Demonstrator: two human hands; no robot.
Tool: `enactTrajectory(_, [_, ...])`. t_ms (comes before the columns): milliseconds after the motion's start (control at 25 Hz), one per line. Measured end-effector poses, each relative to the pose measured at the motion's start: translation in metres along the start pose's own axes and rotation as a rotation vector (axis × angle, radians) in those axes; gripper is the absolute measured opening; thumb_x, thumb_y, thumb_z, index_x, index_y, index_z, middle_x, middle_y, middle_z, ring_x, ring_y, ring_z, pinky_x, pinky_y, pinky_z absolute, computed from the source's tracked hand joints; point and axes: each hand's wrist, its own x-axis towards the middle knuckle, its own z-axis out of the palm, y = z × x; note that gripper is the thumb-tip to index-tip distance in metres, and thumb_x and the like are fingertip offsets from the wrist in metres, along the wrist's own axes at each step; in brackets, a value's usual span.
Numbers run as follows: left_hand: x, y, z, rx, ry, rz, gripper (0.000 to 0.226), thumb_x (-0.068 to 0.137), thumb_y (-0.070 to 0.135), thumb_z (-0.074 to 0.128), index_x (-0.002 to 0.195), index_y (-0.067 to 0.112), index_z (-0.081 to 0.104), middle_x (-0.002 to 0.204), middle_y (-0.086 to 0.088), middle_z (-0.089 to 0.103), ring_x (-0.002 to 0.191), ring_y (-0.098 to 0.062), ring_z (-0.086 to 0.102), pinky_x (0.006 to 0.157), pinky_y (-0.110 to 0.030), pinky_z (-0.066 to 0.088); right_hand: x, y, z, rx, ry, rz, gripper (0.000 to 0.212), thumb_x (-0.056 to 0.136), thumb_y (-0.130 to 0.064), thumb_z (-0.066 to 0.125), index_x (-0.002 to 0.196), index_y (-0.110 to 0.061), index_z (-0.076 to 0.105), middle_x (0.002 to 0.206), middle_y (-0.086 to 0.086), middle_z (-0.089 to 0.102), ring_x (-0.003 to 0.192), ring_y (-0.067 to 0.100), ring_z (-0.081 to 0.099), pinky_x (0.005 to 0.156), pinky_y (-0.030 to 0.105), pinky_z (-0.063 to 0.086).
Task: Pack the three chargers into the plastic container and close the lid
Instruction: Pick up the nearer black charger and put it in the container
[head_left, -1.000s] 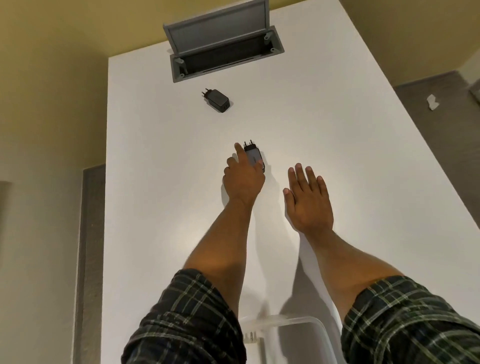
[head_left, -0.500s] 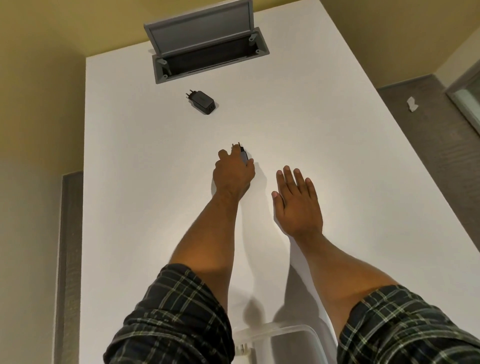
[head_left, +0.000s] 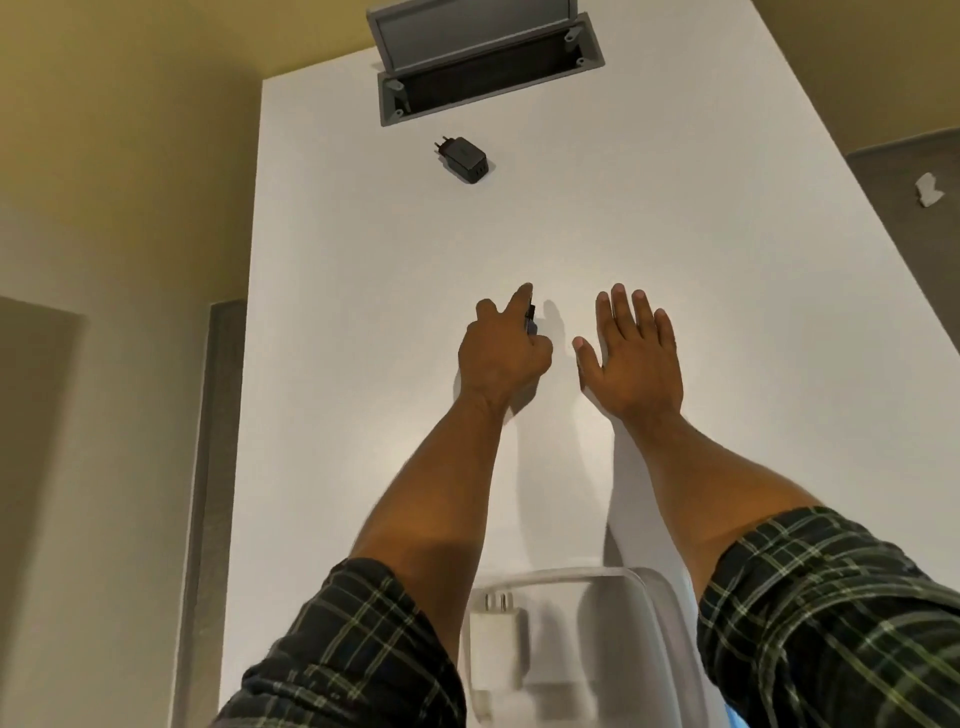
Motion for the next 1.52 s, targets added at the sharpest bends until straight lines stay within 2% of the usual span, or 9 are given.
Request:
enactTrajectory(160, [-0.052, -0.009, -0.016, -0.128, 0.049, -0.114, 0.060, 0.087, 0.029, 0.054, 0.146, 0.033, 0.045, 0.122, -0.007, 0.050, 0.098, -0.032, 0.063, 0.086, -0.031, 0.048, 0.000, -0.007, -0.012, -0.009, -0.093, -0.007, 0.064, 0.106, -0.048, 0.016, 0.164, -0.021, 0.015, 0.172, 0.002, 0.012, 0.159, 0.027, 0.009, 0.128, 0.049, 0.012])
enactTrajectory(320, [-0.100, -0.013, -0.031, -0.082, 0.031, -0.088, 0.045, 0.083, 0.028, 0.055, 0.128, 0.030, 0.057, 0.109, -0.003, 0.049, 0.087, -0.029, 0.062, 0.076, -0.028, 0.043, -0.010, -0.003, -0.037, -0.036, -0.261, -0.033, 0.061, 0.108, -0.043, 0.013, 0.164, -0.023, 0.002, 0.172, 0.001, -0.003, 0.160, 0.026, -0.002, 0.129, 0.047, 0.005])
enactTrajectory(480, [-0.144, -0.014, -0.038, -0.011, 0.014, -0.020, 0.033, 0.080, 0.027, 0.058, 0.113, 0.025, 0.058, 0.098, 0.000, 0.047, 0.072, -0.027, 0.057, 0.064, -0.026, 0.040, -0.045, 0.004, -0.068, -0.134, -0.384, -0.094, 0.061, 0.109, -0.039, 0.019, 0.164, -0.020, -0.001, 0.172, 0.005, -0.006, 0.159, 0.029, -0.001, 0.128, 0.048, 0.012])
enactTrajectory(640, [-0.182, -0.008, -0.041, 0.081, -0.033, -0.018, 0.041, 0.076, 0.028, 0.058, 0.116, 0.023, 0.053, 0.096, 0.000, 0.045, 0.073, -0.029, 0.056, 0.064, -0.028, 0.039, -0.078, 0.001, -0.087, -0.180, -0.521, -0.100, 0.060, 0.110, -0.037, 0.019, 0.164, -0.025, -0.004, 0.172, 0.005, -0.010, 0.159, 0.030, -0.003, 0.126, 0.052, 0.017])
enactTrajectory(840, [-0.227, 0.004, -0.026, 0.214, -0.115, -0.016, 0.049, 0.071, 0.027, 0.061, 0.118, 0.018, 0.051, 0.105, -0.008, 0.049, 0.067, -0.028, 0.050, 0.060, -0.028, 0.038, -0.109, 0.007, -0.098, -0.166, -0.652, -0.073, 0.059, 0.111, -0.036, 0.016, 0.163, -0.030, -0.011, 0.170, 0.002, -0.020, 0.158, 0.031, -0.012, 0.125, 0.059, 0.011])
enactTrajectory(960, [-0.247, 0.006, -0.013, 0.258, -0.187, 0.013, 0.051, 0.070, 0.029, 0.066, 0.117, 0.015, 0.053, 0.108, -0.010, 0.049, 0.066, -0.027, 0.049, 0.062, -0.029, 0.041, -0.118, 0.005, -0.098, -0.143, -0.645, -0.084, 0.058, 0.111, -0.033, 0.017, 0.163, -0.028, -0.010, 0.170, 0.004, -0.019, 0.158, 0.032, -0.012, 0.125, 0.061, 0.011])
enactTrajectory(1120, [-0.263, 0.004, 0.005, 0.275, -0.271, 0.043, 0.048, 0.068, 0.026, 0.065, 0.113, 0.014, 0.055, 0.097, -0.007, 0.042, 0.057, -0.021, 0.043, 0.061, -0.029, 0.041, -0.123, 0.014, -0.095, -0.155, -0.635, -0.112, 0.059, 0.111, -0.035, 0.017, 0.163, -0.027, -0.011, 0.170, 0.005, -0.019, 0.158, 0.034, -0.012, 0.125, 0.061, 0.013])
enactTrajectory(1360, [-0.264, -0.004, 0.029, 0.281, -0.375, -0.012, 0.058, 0.073, 0.025, 0.068, 0.126, 0.011, 0.049, 0.115, -0.014, 0.049, 0.088, -0.033, 0.063, 0.065, -0.033, 0.044, -0.112, 0.021, -0.084, -0.118, -0.670, -0.065, 0.059, 0.110, -0.037, 0.015, 0.162, -0.032, -0.013, 0.169, 0.001, -0.022, 0.158, 0.031, -0.015, 0.125, 0.060, 0.009])
enactTrajectory(1520, [-0.267, -0.010, 0.044, 0.238, -0.392, -0.088, 0.057, 0.075, 0.022, 0.070, 0.126, 0.009, 0.048, 0.121, -0.015, 0.049, 0.095, -0.034, 0.065, 0.068, -0.034, 0.046, -0.110, 0.023, -0.077, -0.102, -0.675, -0.039, 0.059, 0.110, -0.037, 0.014, 0.161, -0.034, -0.015, 0.169, 0.000, -0.024, 0.158, 0.030, -0.016, 0.125, 0.060, 0.007])
